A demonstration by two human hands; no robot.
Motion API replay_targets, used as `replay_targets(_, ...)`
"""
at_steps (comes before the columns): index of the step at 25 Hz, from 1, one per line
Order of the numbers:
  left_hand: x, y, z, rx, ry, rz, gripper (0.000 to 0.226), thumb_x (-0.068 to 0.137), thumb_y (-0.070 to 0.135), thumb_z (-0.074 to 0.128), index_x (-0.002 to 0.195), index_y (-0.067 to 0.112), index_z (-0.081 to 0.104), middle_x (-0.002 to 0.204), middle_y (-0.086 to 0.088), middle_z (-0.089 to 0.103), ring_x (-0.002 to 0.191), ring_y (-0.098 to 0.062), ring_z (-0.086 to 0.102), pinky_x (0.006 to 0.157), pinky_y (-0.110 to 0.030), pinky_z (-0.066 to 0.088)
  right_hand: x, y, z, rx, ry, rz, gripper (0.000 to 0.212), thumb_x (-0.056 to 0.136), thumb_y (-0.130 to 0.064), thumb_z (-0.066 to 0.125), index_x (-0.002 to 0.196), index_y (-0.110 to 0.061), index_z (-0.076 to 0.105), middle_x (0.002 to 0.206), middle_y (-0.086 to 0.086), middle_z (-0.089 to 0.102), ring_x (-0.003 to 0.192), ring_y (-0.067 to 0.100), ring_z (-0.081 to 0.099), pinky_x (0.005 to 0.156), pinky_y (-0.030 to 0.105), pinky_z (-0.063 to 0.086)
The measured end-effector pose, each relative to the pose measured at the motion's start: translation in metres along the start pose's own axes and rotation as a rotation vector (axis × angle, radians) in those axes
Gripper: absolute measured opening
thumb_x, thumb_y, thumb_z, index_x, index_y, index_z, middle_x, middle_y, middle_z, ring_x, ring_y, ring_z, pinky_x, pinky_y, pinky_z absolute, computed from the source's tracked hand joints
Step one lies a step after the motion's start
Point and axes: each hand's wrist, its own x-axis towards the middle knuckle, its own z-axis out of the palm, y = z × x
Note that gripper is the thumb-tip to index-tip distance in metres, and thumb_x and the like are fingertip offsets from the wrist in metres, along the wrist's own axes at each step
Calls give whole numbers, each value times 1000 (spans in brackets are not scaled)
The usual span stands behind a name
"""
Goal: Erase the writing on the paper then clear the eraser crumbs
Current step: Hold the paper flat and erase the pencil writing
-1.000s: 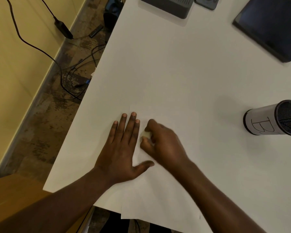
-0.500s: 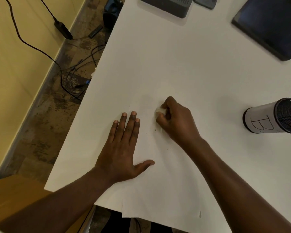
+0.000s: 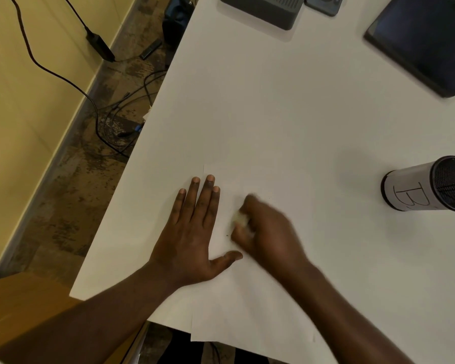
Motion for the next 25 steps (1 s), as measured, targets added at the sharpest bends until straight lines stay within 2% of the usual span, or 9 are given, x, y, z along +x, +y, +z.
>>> replay_targets(2,1,0,0,5,-1,6,117,89,85,34,165,1,4,175,-19,-5,163,-38,-5,130,-58,17,-12,1,0,-15,-54,-15,19,86,-27,63,92,-20,46,74,-7,49,65,17,47,56,29,36)
replay_targets(6,1,1,-1,15,-8,-8,122,87,89,34,165,1,4,175,-18,-4,163,-37,-4,130,-57,17,13,34,-27,-9,138,225,21,83,-25,65,87,-18,46,68,-4,52,61,19,51,52,33,40)
replay_targets(8,0,1,-1,14,-4,-3,120,87,88,34,164,1,5,175,-19,-4,163,-38,-4,130,-58,18,2,17,-16,19,116,164,21,83,-25,65,88,-19,45,69,-5,53,61,18,51,53,32,40)
replay_targets(11,0,1,-1,4,2,11,117,89,86,32,164,0,5,175,-20,-3,162,-38,-3,129,-59,18,-22,0,2,3,-45,47,20,86,-28,64,92,-21,47,73,-7,51,64,15,49,54,28,35)
replay_targets(14,1,1,-2,18,-6,0,121,87,89,34,164,0,4,175,-19,-4,162,-38,-4,130,-58,16,-5,33,-25,-5,96,221,23,83,-26,67,88,-19,47,69,-6,52,62,17,50,53,30,37)
replay_targets(16,0,1,-2,17,-5,2,121,87,89,33,164,0,4,175,-19,-4,162,-38,-5,130,-58,17,-5,32,-26,25,148,245,23,82,-25,68,87,-20,47,67,-7,52,60,13,51,52,30,39)
replay_targets(20,1,1,-1,10,-1,10,119,88,88,32,164,0,5,175,-20,-4,162,-39,-3,129,-59,19,-34,6,-2,53,-50,80,20,84,-27,68,90,-22,49,68,-10,48,59,9,46,52,26,39)
replay_targets(23,0,1,-2,18,-3,3,121,87,89,34,164,0,4,175,-19,-4,162,-39,-3,129,-59,18,-26,38,-25,37,96,249,23,81,-23,70,85,-20,48,63,-8,49,56,11,46,51,32,41)
replay_targets(25,-1,2,-2,22,-4,0,122,87,89,34,164,0,4,175,-19,-4,162,-39,-4,129,-60,19,-28,37,-26,36,139,266,24,81,-24,70,84,-21,46,62,-7,49,54,10,45,50,27,38)
